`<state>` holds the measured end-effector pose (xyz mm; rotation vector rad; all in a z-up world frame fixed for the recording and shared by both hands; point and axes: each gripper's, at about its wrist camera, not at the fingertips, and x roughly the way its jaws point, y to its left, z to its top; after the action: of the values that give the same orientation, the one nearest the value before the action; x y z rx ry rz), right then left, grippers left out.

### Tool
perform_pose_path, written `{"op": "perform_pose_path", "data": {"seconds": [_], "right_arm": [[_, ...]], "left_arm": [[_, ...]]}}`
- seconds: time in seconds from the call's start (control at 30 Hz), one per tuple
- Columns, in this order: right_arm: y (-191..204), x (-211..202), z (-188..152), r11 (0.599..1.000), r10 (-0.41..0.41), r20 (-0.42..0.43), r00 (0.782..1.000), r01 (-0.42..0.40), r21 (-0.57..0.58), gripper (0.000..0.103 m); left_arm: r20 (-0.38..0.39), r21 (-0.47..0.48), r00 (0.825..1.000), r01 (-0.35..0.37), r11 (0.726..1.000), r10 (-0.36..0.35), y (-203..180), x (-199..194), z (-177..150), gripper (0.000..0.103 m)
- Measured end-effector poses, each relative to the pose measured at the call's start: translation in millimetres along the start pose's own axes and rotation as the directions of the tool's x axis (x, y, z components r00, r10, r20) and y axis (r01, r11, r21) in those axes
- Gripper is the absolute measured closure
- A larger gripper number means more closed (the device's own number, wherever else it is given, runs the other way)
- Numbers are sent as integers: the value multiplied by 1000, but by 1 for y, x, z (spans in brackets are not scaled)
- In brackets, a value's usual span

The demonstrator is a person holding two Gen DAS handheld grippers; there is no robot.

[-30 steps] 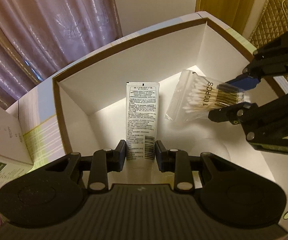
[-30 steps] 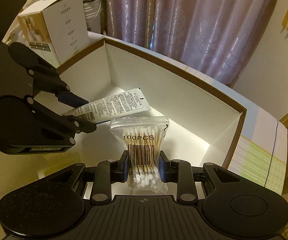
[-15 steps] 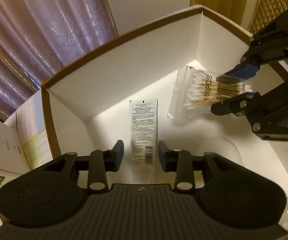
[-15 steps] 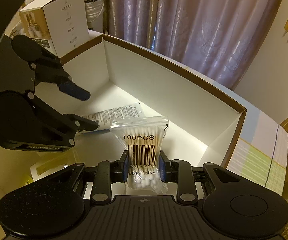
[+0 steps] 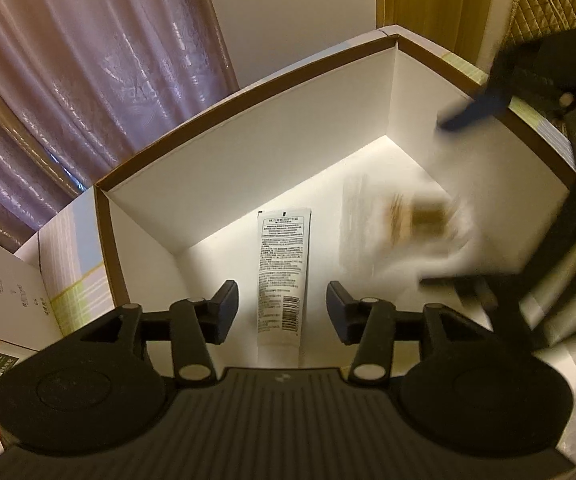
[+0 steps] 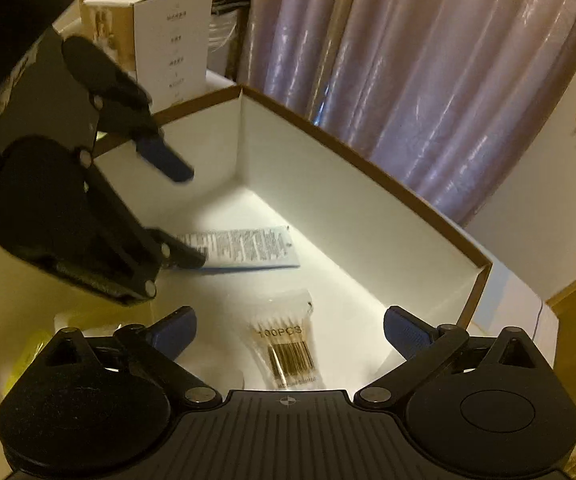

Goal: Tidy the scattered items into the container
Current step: 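Lower the tube and swab bag into the box and open both tools, then withdraw both tools from the box toward the remaining items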

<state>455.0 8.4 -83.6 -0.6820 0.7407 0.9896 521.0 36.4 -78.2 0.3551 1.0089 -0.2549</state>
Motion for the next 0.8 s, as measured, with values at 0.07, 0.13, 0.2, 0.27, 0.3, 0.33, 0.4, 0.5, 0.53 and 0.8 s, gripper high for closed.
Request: {"op": "perform_pose_path", "data": {"seconds": [0.07,0.13,0.2,0.27,0.3,0.33,0.4,0.5,0.53,0.8], "right_arm": [[0,-2,-1,1000,5,-1,1000,-5,-1,0],[1,-6,-3,1000,11,-4,1000,-11,1,0],[2,-10,-4,1000,27,-15,1000,-27,4,0],[5,-15,-6,999,34,-18,999,-34,0,0],[7,-17,-7,999,35,-19,999,-35,1,0],[8,-19,-7,999,38,-20,999,-38,5,0],[10,-26,-10,998,51,-19,999,-51,21,0],[12,-35,-12,996,65,-16,998,-64,56,0],[12,-38,-13,995,68,-15,998,-66,68,0],[15,-64,-25,982,62,29,998,-66,177,0]], "left_arm": [[5,-7,1000,-12,1000,12,2,-2,0,44],[2,-17,1000,-17,1000,17,5,-4,-1,44],[1,-27,1000,-15,1000,15,7,-8,-3,44],[-1,-22,1000,-17,1000,17,6,-12,-6,44],[-1,-16,1000,-20,1000,20,5,-13,-8,43],[-1,-13,1000,-21,1000,21,4,-15,-9,41],[-1,-14,1000,-20,1000,20,2,-19,-10,38],[6,-14,1000,-17,1000,17,-2,-26,-13,34],[8,-11,1000,-18,1000,18,-3,-28,-13,32],[35,-23,999,-17,1000,18,-12,-53,-17,11]]}}
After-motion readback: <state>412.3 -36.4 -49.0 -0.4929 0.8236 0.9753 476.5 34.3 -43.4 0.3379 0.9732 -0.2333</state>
